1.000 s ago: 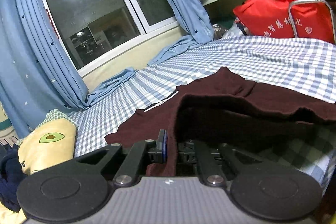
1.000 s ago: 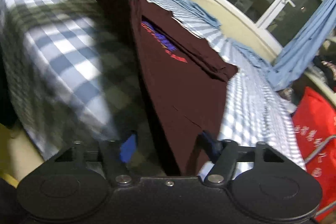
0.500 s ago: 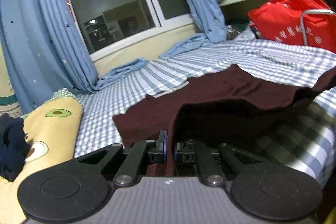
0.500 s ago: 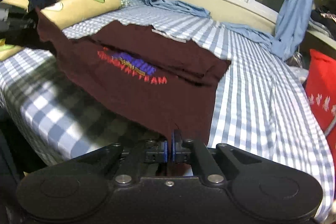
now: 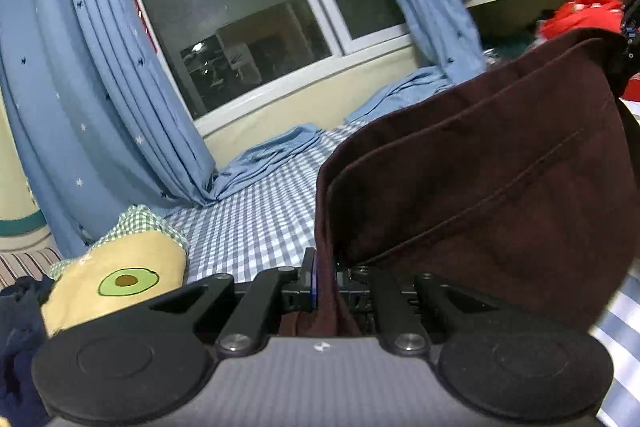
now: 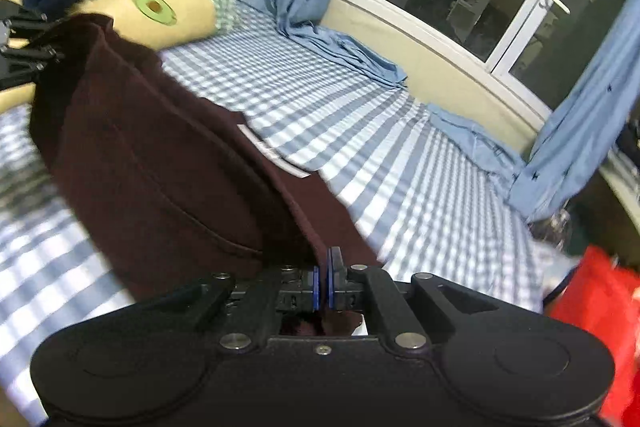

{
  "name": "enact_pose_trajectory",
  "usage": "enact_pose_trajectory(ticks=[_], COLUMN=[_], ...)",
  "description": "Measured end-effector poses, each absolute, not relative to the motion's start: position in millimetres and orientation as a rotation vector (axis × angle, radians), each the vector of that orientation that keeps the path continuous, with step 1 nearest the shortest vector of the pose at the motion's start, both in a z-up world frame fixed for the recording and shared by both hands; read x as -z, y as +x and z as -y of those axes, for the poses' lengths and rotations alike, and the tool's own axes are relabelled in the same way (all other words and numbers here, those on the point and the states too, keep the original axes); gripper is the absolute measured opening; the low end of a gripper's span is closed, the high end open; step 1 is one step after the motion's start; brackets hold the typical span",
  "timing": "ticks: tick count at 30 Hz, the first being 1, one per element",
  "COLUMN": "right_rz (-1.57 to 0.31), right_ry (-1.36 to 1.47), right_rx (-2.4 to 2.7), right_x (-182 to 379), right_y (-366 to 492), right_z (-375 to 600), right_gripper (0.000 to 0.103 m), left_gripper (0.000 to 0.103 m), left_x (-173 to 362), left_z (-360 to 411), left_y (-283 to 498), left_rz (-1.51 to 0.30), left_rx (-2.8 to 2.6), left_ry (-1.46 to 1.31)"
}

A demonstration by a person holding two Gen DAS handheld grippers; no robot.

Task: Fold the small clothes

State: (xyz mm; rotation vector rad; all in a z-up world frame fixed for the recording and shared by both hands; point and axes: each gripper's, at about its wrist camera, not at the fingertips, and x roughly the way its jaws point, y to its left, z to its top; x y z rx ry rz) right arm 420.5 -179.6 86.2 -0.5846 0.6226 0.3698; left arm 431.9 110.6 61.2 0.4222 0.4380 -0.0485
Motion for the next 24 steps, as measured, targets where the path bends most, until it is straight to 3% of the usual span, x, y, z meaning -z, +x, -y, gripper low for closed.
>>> enact_pose_trajectory(ticks=[5,14,15,17,19,21,24], right_rz=[-0.694,-1.012,-1.037,-1.053,-1.066,-1.062,-1.033], right_ry=[-0.589,-0.393,-0.365,-0.333,-0.317,-0.31,-0.309], right_rx=[-0.333,-0.337,-0.337,-0.334,-0.332,-0.318,-0.28], right_x=[-62,50,60,75,84,88,83], right_y=[532,681,691,693,699,705,713], right_z=[161,159,161,159,160,161,170], right_gripper=[0.003,0.003,0.003,0.004,0.009,0.032,0.057], left_gripper=[0.006,0.007,0.011,0.028,0.071,0.079,0.089], left_x=[-38,55,63,74,83,87,77], left_z=[-129,-162,-168,-180,-190,-207,-231], left_y=[515,621,623,629,632,637,638], left_rz=[-0.524,-0.791,-0.803,-0.816,-0.831,-0.844,-0.839], left_rx=[0.05,0.137,0.141,0.125,0.075,0.048,0.04], left_ry=[0.359,0.217,0.196,0.152,0.136,0.112,0.044])
